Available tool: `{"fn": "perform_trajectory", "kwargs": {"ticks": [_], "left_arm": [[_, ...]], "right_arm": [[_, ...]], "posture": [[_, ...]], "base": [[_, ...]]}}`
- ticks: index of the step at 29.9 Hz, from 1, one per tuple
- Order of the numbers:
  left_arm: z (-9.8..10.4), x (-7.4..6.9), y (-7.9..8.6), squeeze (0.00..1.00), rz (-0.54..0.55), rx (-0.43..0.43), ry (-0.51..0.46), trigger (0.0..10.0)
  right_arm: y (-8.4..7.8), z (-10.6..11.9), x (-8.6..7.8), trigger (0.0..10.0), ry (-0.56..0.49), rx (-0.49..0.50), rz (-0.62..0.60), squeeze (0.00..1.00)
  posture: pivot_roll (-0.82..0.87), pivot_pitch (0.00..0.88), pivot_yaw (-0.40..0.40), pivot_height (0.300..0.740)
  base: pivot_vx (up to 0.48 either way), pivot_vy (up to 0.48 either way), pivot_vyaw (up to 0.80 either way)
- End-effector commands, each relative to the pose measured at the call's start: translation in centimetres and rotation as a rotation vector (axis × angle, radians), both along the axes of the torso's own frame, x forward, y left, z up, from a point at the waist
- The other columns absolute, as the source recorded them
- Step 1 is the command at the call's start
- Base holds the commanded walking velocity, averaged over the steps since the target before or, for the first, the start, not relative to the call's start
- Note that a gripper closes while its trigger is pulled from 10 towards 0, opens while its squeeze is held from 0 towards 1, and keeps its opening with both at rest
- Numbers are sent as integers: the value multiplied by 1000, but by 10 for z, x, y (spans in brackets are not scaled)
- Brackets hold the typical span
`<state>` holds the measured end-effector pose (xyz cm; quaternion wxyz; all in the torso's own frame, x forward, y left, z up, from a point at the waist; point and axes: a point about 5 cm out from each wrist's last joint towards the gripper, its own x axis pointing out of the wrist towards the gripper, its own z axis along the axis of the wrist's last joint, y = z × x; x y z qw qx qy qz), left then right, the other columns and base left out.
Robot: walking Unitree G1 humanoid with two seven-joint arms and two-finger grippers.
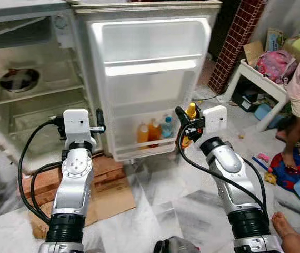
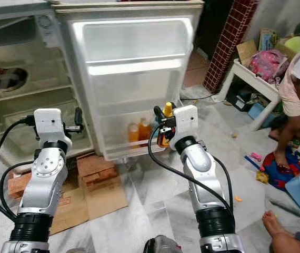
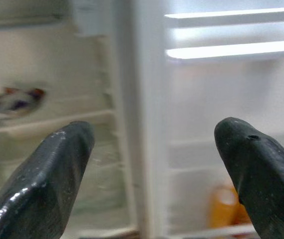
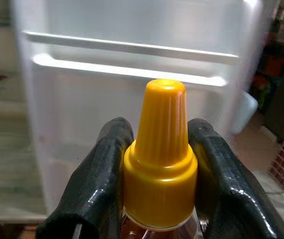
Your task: Restocking fridge
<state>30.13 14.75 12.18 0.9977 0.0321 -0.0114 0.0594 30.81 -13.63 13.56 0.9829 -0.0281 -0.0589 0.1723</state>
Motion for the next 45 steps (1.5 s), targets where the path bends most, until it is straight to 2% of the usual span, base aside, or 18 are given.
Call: {"fn": "perform_trajectory", "kwargs": {"ticks": [1, 6, 8, 12, 16, 18, 24, 35, 45], "left_arm": [[3, -1, 4, 0, 13, 16, -13, 10000], [3, -12, 21, 0, 52, 28, -13, 10000], [6, -22, 29, 0, 69, 52, -46, 10000], [6, -26, 31, 0, 68, 43, -54, 10000], [-3, -43, 39, 0, 73, 86, -15, 10000], [-3, -45, 42, 0, 88, 85, -13, 10000], [0, -45, 44, 0, 96, 75, -28, 10000], [1, -44, 45, 0, 121, 49, -35, 10000], [3, -44, 43, 0, 95, 74, -51, 10000]], "right_arm": [[-3, 14, 1, 10000, -63, 18, -1, 0], [-8, 11, -6, 10000, -58, 21, -6, 0], [-9, 7, -10, 10000, -42, 30, -11, 0], [-9, 7, -11, 10000, -41, 26, -9, 0], [-8, 5, -12, 10000, -40, 25, -8, 0], [-7, 7, -11, 10000, -43, 28, -7, 0], [-8, 12, -9, 10000, -56, 35, -5, 0], [-5, 21, -5, 10000, -83, 56, 9, 0], [0, 27, 1, 10000, -107, 60, 23, 0]], "posture": [[23, 0, -26, 740], [20, 0, -21, 740], [24, 0, -18, 740], [24, 0, -18, 740], [32, 0, -18, 740], [33, 0, -19, 740], [33, 0, -25, 740], [35, 0, -26, 740], [37, 0, -26, 740]], "base": [[0, -461, 0], [0, -372, 0], [0, 0, 0], [0, 0, 0], [0, 0, 0], [0, 0, 0], [0, 0, 0], [308, 370, 0], [322, 356, 0]]}}
